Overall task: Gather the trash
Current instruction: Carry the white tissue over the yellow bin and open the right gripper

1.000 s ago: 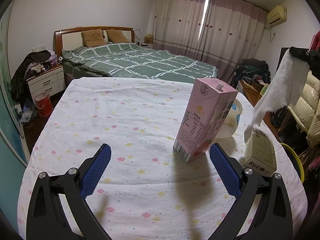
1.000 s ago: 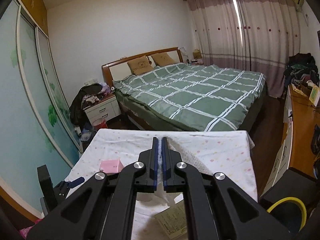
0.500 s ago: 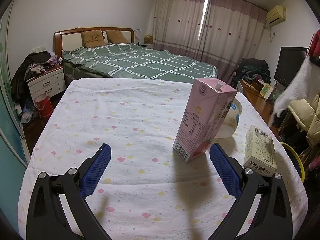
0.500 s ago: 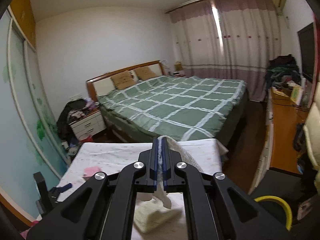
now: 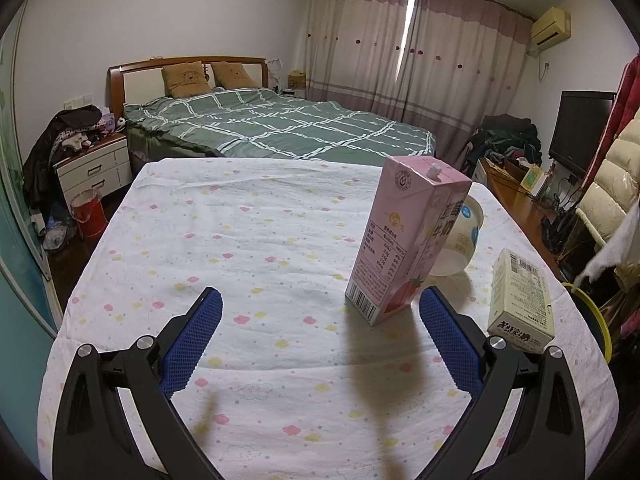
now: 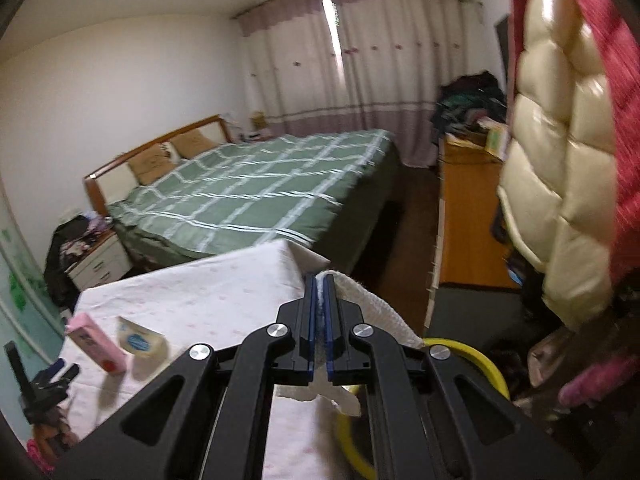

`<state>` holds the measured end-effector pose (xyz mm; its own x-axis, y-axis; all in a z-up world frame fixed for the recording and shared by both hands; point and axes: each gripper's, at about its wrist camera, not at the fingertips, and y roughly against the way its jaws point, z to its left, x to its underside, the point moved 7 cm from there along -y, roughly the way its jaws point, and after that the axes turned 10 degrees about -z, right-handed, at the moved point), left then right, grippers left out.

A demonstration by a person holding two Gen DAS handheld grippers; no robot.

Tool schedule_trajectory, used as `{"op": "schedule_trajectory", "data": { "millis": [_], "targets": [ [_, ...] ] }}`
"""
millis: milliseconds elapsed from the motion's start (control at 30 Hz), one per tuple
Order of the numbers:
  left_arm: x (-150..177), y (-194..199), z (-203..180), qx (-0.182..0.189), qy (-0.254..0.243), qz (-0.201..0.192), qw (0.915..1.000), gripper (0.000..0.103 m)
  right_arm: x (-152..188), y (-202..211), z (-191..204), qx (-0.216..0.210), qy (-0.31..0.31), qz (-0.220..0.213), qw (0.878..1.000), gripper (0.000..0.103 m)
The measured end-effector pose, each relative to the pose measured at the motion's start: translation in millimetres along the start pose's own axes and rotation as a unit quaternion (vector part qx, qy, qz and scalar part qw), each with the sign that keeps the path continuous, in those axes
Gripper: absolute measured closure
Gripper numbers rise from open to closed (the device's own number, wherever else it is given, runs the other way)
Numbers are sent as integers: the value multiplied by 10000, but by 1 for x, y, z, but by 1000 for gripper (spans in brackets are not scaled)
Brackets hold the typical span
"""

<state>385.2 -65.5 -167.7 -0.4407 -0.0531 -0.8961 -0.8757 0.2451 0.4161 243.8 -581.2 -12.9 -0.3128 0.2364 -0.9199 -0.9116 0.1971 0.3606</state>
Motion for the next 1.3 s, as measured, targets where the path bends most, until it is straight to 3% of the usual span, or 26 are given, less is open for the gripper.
{"op": "schedule_trajectory", "data": {
  "millis": [333, 467, 600, 733, 900, 1033, 1200, 1300],
  "targets": [
    [0, 4, -6, -14, -100, -38, 9999, 6, 74, -34, -68, 704, -348, 809, 9936, 98],
    [-1, 4, -5, -15, -101, -40, 9999, 6, 95, -45, -81, 1082, -377, 984, 9885, 78],
    [0, 4, -5, -19, -100, -34, 9999, 6, 104, -45, -82, 1366, -337, 934, 9856, 71],
    [-1, 4, -7, -10, -127, -46, 9999, 6, 112, -40, -57, 1106, -507, 700, 9901, 66],
    [-2, 4, -10, -9, -218, -57, 9997, 6, 132, -40, 5, 657, -173, 381, 9970, 60],
    [-2, 4, -11, 0, -170, -49, 9998, 6, 141, -47, 37, 471, 108, 374, 9981, 57],
    [-1, 3, -14, 24, -158, 2, 9999, 6, 137, -46, 38, 682, 90, 227, 9974, 50],
    [7, -6, -28, 192, -112, 307, 9993, 6, 139, -44, 37, 752, -3, 223, 9969, 50]
  ]
}}
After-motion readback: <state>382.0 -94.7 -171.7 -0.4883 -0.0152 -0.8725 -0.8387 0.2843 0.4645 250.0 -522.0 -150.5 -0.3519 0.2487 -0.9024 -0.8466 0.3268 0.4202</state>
